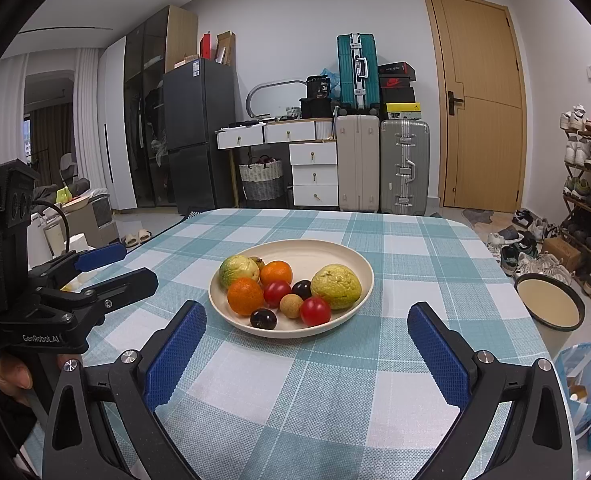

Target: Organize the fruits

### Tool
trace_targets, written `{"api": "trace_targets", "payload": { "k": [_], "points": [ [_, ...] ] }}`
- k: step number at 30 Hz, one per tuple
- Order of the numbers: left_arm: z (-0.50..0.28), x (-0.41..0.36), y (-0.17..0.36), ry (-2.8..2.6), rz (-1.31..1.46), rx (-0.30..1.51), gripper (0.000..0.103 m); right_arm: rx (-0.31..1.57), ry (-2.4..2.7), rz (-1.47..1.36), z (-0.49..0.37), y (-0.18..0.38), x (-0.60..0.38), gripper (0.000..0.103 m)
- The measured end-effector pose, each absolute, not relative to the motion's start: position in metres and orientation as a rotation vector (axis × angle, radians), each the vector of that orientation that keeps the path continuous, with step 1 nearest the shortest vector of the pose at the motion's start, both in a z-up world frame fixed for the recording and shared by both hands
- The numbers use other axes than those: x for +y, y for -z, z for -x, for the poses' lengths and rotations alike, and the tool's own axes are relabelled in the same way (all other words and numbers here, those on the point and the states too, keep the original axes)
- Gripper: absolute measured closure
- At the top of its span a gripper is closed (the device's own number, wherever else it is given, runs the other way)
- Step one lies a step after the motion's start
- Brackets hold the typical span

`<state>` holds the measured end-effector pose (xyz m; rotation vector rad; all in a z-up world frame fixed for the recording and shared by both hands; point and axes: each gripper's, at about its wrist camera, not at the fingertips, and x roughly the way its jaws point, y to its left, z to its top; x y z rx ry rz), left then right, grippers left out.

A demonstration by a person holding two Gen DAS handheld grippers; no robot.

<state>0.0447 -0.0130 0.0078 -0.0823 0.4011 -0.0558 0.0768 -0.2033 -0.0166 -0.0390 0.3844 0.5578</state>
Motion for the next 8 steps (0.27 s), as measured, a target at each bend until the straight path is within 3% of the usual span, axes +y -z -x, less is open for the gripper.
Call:
{"api": "trace_targets", "payload": {
  "k": [8],
  "points": [
    [-0.0457,-0.0145,-0.011,0.052,0.083,0.398,0.001,0.384,-0.558,0.038,-0.0764,0.0161,-0.2035,0.0]
  ]
}}
